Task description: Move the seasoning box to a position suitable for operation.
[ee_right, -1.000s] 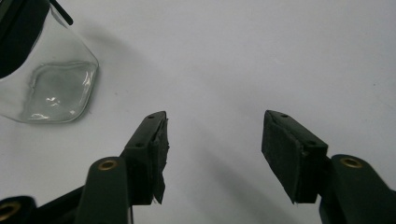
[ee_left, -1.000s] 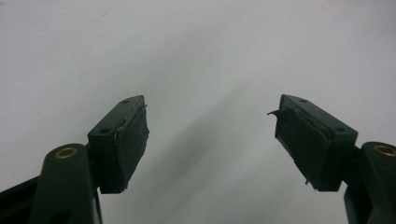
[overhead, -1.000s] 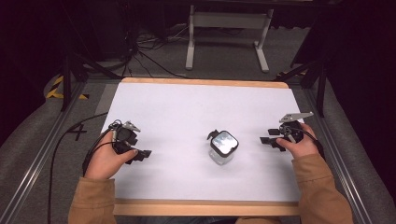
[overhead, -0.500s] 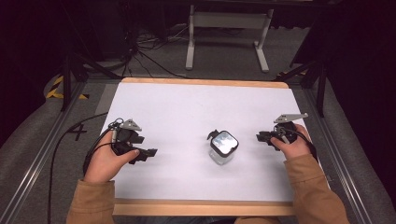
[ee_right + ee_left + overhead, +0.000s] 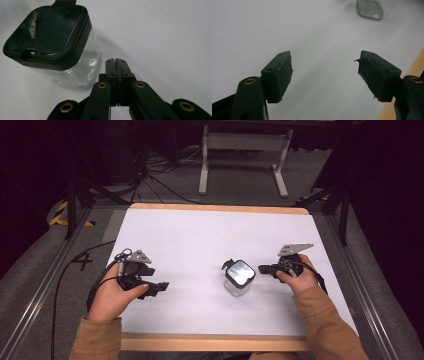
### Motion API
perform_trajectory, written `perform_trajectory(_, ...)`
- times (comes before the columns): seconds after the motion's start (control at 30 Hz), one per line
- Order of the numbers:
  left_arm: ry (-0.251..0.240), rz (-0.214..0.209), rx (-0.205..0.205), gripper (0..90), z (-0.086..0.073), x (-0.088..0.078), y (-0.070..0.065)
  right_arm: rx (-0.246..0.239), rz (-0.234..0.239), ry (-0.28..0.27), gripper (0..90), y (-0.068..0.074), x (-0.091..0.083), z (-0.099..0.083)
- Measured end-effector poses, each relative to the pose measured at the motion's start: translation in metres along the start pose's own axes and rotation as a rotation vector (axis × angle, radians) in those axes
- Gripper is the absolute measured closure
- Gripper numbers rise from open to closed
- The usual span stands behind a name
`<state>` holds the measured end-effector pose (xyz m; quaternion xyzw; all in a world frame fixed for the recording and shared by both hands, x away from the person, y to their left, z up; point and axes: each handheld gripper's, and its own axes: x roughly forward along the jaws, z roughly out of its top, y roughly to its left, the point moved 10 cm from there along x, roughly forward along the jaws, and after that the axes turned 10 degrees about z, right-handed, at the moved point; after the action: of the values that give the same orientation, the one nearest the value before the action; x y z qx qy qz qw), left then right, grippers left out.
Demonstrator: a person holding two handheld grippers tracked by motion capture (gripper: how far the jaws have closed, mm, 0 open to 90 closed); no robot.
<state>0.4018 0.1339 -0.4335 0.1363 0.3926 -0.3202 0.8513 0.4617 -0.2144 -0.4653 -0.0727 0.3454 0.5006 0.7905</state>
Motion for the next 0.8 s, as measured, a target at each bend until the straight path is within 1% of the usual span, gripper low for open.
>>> perform_trajectory(0.13, 0.011, 0.001, -0.001, 27.4, -0.002, 0.0, 0.0, -0.001, 0.021, -0.001, 90.0, 0.002, 0.004, 0.001)
perform_trajectory(0.17, 0.013, 0.004, -0.008, 27.4, -0.003, 0.0, 0.0, -0.003, 0.027, -0.002, 90.0, 0.003, 0.004, 0.001)
perform_trajectory(0.23, 0.015, 0.004, -0.006, 27.3, -0.003, 0.002, 0.0, -0.003, 0.055, -0.006, 89.9, 0.007, 0.007, 0.002)
perform_trajectory(0.3, 0.019, 0.003, -0.004, 27.3, -0.003, 0.002, 0.0, -0.02, 0.075, -0.007, 89.9, 0.011, 0.009, 0.002)
perform_trajectory(0.33, 0.023, 0.006, 0.004, 27.3, -0.003, 0.003, 0.0, -0.03, 0.082, -0.006, 89.9, 0.012, 0.01, 0.003)
perform_trajectory(0.37, 0.023, 0.006, 0.004, 27.3, -0.003, 0.003, 0.0, -0.03, 0.082, -0.006, 89.9, 0.012, 0.01, 0.003)
perform_trajectory(0.4, 0.027, 0.002, 0.002, 27.3, -0.003, 0.003, -0.001, -0.043, 0.093, -0.006, 89.8, 0.015, 0.011, 0.003)
perform_trajectory(0.47, 0.024, -0.001, 0.003, 27.2, -0.003, 0.004, -0.001, -0.048, 0.097, -0.005, 89.8, 0.016, 0.012, 0.003)
perform_trajectory(0.5, 0.026, 0.0, 0.007, 27.2, -0.004, 0.004, -0.001, -0.05, 0.094, 0.004, 89.8, 0.016, 0.013, 0.003)
perform_trajectory(0.67, 0.028, -0.001, 0.0, 27.2, -0.004, 0.004, -0.001, -0.062, 0.103, 0.002, 89.9, 0.018, 0.015, 0.003)
perform_trajectory(0.8, 0.028, 0.001, 0.005, 27.2, -0.004, 0.004, -0.001, -0.063, 0.101, 0.005, 89.9, 0.018, 0.015, 0.003)
